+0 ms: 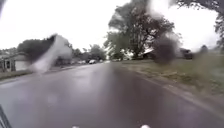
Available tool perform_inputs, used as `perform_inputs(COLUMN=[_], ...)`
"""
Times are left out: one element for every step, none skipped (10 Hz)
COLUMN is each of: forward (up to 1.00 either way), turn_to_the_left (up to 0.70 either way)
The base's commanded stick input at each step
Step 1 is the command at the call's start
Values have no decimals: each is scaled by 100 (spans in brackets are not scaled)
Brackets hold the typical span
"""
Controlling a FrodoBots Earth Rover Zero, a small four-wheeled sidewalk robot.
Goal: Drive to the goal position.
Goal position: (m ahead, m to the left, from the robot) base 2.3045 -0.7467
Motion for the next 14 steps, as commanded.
perform_inputs(forward=[70,70,70,70,70,70,70,70,70,70,70,70,70,70], turn_to_the_left=[0,0,0,0,0,0,0,0,0,0,0,0,0,0])
